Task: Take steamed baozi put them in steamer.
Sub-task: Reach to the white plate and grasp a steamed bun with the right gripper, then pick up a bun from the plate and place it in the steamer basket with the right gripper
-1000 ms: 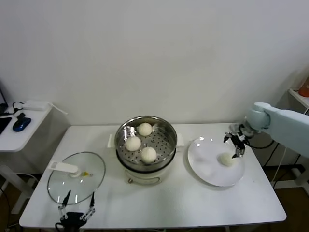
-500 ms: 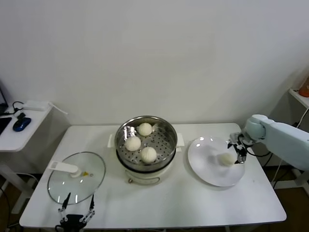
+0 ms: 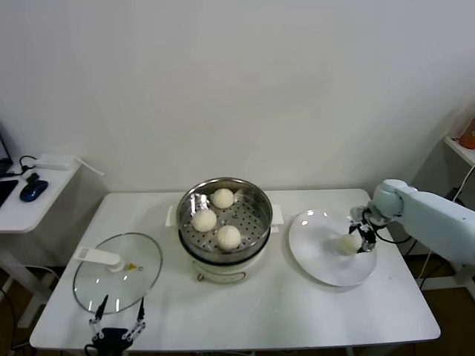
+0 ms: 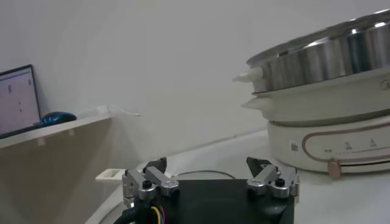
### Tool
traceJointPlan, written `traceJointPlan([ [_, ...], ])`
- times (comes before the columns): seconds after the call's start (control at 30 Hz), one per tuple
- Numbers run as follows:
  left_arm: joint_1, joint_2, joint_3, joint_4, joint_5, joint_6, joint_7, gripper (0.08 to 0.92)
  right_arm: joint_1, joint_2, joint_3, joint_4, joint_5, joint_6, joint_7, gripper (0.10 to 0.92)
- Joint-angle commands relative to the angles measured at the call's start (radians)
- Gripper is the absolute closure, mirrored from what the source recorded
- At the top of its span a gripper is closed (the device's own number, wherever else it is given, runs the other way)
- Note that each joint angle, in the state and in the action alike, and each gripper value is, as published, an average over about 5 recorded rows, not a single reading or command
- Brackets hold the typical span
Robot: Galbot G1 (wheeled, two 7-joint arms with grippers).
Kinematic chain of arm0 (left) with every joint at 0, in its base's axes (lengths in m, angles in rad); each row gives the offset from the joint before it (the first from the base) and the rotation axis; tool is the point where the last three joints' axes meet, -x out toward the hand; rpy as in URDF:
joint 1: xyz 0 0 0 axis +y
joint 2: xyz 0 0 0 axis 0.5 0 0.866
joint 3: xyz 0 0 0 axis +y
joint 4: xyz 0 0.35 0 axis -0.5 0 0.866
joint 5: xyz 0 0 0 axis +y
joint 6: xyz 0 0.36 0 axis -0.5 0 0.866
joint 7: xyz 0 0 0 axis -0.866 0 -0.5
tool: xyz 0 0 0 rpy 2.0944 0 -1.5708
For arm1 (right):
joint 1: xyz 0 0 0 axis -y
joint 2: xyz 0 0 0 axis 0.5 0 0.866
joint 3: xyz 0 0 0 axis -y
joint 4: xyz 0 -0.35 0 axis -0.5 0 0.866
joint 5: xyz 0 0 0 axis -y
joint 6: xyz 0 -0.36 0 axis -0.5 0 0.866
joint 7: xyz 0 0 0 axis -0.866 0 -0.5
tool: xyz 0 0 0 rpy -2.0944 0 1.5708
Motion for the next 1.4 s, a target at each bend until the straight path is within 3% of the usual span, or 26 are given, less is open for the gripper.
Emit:
traceJointPlan([
  [0.03, -0.002, 0.002, 0.001, -0.001, 0.003, 0.001, 0.000, 0.177, 0.004, -0.003, 0.012, -0.002, 0.008, 0.001, -0.015, 0.354],
  [0.27, 0.002, 0.001, 0.003, -0.010, 0.005, 0.003, 0.000, 0.177, 0.183, -0.057, -0.141, 0.119, 0.141, -0.035, -0.022, 0.400],
  [0.5, 0.002, 0.006, 0.004, -0.013, 0.007, 0.003, 0.000, 0.177, 0.672, -0.040, -0.552, 0.346, 0.511, -0.116, 0.000, 0.406],
  [0.73, -0.010, 0.004, 0.017, -0.011, 0.012, 0.022, -0.012, 0.177, 0.967, 0.091, -0.640, 0.534, 0.849, -0.247, 0.027, 0.405],
  [1.07, -0.007, 0.012, 0.015, -0.034, 0.011, 0.047, -0.013, 0.177, 1.007, 0.374, -0.638, 0.454, 1.036, -0.322, -0.007, 0.398],
  [1.4, -0.008, 0.013, 0.012, -0.040, 0.010, 0.055, -0.008, 0.177, 0.716, 0.514, -0.581, 0.297, 0.982, -0.352, 0.013, 0.397],
])
